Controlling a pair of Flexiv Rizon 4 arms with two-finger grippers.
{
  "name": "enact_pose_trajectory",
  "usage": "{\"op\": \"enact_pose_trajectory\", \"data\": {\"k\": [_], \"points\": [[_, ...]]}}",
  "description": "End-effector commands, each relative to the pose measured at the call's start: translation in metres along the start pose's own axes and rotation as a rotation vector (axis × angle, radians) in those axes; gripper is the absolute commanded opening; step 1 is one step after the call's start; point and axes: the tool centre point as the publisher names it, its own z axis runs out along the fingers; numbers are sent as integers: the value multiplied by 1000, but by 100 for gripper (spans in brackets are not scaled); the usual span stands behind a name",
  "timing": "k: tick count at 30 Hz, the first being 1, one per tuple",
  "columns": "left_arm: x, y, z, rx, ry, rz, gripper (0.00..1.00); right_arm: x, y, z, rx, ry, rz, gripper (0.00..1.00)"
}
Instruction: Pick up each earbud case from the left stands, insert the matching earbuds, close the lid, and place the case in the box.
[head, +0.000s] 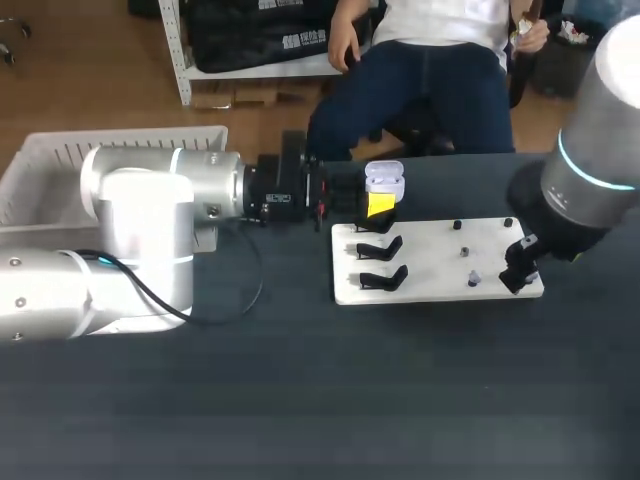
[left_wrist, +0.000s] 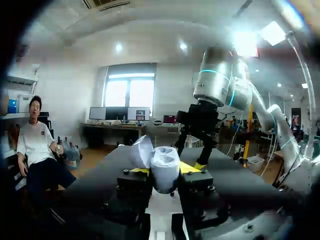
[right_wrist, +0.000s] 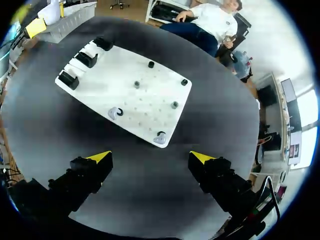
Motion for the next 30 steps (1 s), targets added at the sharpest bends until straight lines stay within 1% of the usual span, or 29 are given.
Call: {"op": "enact_pose_trajectory", "data": {"k": [1,7,11,12,15,17,19,21,22,23,24,27,30], "points": [[1,-1,0,-4,-5,4,0,-10,-1,15,-5,43,-4,100],[1,-1,0,-4,-5,4,0,-12,-7,28,-3,61,9,100],[1,-1,0,-4,-5,4,0,-12,-7,36,-5,64,14,96],[1,-1,0,-4,-5,4,0,-12,-7,39,-5,67,14,90],[1,-1,0,-4,-5,4,0,-11,-9,45,-5,70,17,83],[1,-1,0,-4,-5,4,0,-11,-11,49,-6,74,25,70],[1,-1,0,-4,-5,4,0,-10,-13,50,-7,76,28,68],[1,-1,0,-4,-5,4,0,-10,-13,50,-9,79,29,58],[1,-1,0,-4,-5,4,0,-10,-13,50,-10,81,29,58],[1,-1,0,-4,-5,4,0,-10,-13,50,-11,81,29,49],[1,-1,0,-4,-5,4,0,-10,-13,50,-12,80,30,47],[1,-1,0,-4,-5,4,0,-10,-13,50,-15,80,29,47],[1,-1,0,-4,-5,4,0,-10,-14,51,-17,82,26,45]]}}
